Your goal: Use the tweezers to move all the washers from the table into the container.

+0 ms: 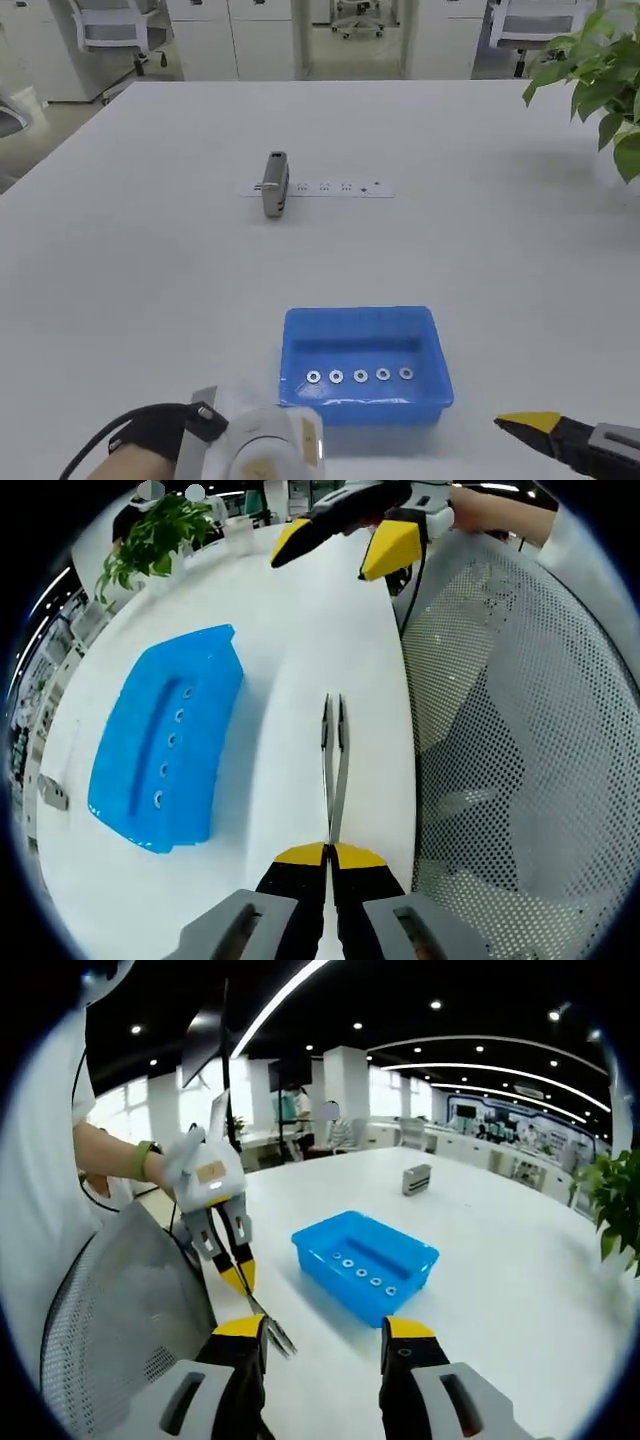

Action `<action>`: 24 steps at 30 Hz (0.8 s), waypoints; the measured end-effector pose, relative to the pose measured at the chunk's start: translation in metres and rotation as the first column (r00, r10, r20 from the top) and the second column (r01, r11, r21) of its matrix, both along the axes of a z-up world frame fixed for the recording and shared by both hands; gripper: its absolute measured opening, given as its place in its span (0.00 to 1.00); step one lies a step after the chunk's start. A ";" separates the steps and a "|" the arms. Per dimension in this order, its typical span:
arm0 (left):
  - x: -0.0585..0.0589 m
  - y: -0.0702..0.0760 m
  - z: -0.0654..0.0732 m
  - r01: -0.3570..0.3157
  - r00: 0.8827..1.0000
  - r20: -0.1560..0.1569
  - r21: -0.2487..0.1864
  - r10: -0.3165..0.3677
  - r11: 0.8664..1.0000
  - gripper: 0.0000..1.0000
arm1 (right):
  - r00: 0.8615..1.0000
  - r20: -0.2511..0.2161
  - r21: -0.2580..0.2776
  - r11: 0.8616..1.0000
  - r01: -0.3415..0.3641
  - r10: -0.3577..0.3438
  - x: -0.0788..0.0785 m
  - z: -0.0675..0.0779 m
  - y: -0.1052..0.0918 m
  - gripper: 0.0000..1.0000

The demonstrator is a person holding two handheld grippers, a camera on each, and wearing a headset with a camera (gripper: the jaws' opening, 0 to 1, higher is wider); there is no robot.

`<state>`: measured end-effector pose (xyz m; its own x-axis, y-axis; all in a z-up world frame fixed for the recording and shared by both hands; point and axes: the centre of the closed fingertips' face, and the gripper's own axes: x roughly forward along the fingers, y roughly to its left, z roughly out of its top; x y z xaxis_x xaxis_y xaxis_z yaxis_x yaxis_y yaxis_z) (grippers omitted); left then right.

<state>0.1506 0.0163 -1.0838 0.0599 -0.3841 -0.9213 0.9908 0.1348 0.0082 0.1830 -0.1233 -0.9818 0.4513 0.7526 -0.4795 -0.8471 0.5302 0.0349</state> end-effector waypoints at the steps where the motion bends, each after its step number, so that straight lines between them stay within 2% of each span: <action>1: 0.000 0.000 0.000 0.000 1.000 0.000 0.001 0.000 1.000 0.00 | 1.000 0.008 -0.003 1.000 0.008 -0.008 0.000 0.002 -0.005 0.43; 7: 0.000 -0.001 0.000 0.002 1.000 -0.003 0.014 -0.002 1.000 0.00 | 0.996 0.048 0.010 0.998 0.069 -0.069 0.003 0.015 -0.028 0.43; 13: 0.000 0.000 0.000 -0.021 1.000 -0.017 0.014 0.021 1.000 0.00 | 0.994 0.036 0.045 0.994 0.099 -0.101 0.001 0.012 -0.028 0.45; 17: 0.000 -0.001 0.000 -0.077 0.997 -0.024 0.000 0.077 0.997 0.00 | 0.995 0.060 -0.008 0.997 0.080 -0.080 0.001 0.004 -0.027 0.45; 21: -0.004 0.001 0.002 -0.098 0.995 -0.027 -0.010 0.098 0.995 0.02 | 0.995 0.061 -0.041 0.996 0.078 -0.076 0.000 -0.001 -0.030 0.46; 24: -0.006 0.001 0.008 -0.157 0.988 -0.025 -0.064 0.156 0.986 0.05 | 0.995 0.060 -0.035 0.996 0.079 -0.077 0.000 0.000 -0.030 0.47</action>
